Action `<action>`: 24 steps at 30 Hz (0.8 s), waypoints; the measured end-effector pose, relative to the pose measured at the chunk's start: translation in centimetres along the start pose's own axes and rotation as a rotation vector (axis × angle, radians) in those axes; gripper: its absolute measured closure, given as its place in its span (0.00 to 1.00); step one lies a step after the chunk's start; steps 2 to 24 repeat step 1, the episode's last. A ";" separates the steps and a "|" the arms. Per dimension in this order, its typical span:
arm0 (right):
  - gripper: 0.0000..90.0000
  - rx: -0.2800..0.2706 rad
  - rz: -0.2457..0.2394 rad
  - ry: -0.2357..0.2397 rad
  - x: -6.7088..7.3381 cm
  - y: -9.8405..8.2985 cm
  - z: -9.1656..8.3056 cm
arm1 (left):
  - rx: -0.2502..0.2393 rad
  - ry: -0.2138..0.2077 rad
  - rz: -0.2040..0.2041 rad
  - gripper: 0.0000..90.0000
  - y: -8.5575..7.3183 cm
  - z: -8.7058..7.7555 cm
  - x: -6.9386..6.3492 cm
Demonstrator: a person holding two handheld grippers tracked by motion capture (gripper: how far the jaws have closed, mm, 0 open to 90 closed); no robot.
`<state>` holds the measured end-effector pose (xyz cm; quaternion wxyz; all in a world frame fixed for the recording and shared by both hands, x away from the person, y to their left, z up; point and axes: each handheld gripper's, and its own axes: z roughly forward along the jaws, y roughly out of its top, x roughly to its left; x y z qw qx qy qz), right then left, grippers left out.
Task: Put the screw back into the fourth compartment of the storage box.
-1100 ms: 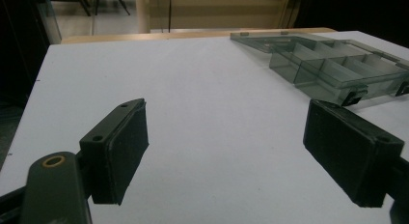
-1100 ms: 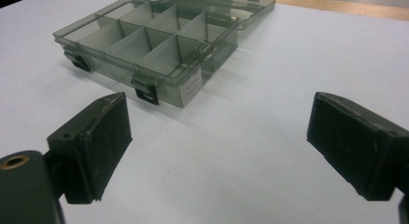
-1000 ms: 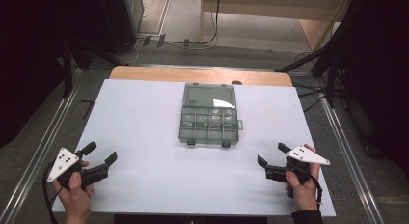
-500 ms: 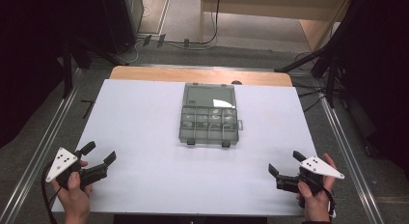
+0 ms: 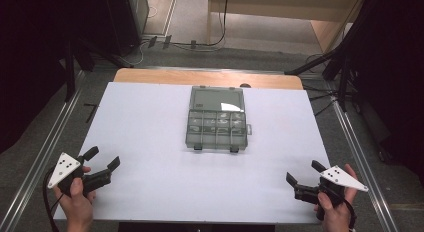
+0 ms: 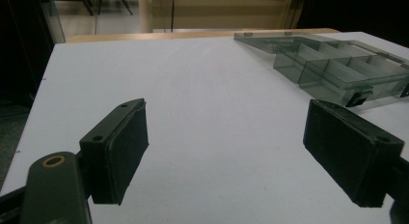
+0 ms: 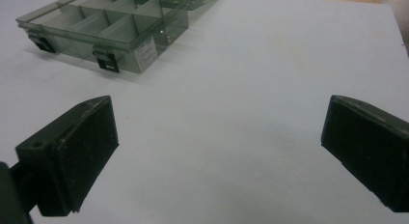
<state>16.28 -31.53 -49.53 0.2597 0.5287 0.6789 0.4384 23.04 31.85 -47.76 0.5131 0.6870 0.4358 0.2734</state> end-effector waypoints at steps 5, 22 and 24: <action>0.00 0.012 -0.005 0.003 0.0 0.0 0.2 | 0.002 0.001 -0.001 0.18 0.0 0.0 0.0; 0.00 0.012 -0.005 0.003 0.0 0.0 0.2 | 0.002 0.001 -0.001 0.18 0.0 0.0 0.0; 0.00 0.012 -0.005 0.003 0.0 0.0 0.2 | 0.002 0.001 -0.001 0.18 0.0 0.0 0.0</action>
